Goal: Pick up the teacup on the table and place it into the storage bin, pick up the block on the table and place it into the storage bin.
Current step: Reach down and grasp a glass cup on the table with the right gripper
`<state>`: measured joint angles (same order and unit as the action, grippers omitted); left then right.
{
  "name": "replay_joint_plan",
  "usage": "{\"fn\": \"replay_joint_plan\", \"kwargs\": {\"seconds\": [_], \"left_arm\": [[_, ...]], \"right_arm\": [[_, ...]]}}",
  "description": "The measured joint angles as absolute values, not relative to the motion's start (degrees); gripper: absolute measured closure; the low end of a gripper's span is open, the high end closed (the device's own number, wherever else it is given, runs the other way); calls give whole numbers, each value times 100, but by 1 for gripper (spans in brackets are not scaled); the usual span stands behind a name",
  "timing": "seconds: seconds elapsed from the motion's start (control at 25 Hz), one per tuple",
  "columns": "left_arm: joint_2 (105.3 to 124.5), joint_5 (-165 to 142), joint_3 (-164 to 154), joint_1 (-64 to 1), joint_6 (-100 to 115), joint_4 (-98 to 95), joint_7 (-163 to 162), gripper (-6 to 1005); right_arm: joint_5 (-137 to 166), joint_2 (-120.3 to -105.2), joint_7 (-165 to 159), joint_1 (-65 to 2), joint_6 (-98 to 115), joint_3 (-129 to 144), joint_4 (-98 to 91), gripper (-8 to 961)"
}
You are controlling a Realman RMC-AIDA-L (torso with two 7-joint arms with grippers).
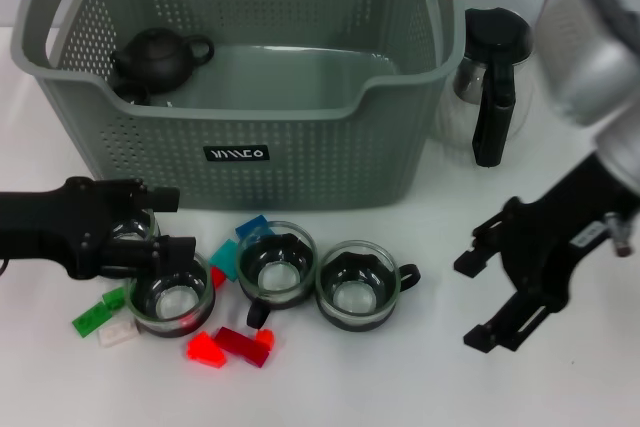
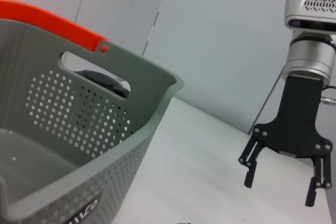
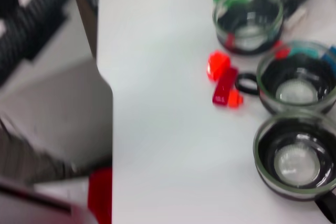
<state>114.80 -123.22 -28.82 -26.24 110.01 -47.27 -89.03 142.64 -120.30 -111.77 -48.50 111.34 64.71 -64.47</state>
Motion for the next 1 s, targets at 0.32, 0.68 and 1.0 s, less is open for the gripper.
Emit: {"fn": "replay_joint_plan", "kwargs": {"seconds": [0.32,0.68,1.0], "left_arm": [[11516,-12331,-2854,-2428,11044,-4720,-8904,160],[11540,-12331,-2762,-2421,11016,-4720,-8904,160],[11550,-12324,-2743,-2430,11011,-4695,-8894,161]], "right_arm": [[14249,-12077,-11696,-5204,10446,7656,-6406,42],[13595,-12083,-11666,-5119,9594,9022,-6336,80],[13510,-12092,-11867,-5130,8878,9785,-6254,222]]}}
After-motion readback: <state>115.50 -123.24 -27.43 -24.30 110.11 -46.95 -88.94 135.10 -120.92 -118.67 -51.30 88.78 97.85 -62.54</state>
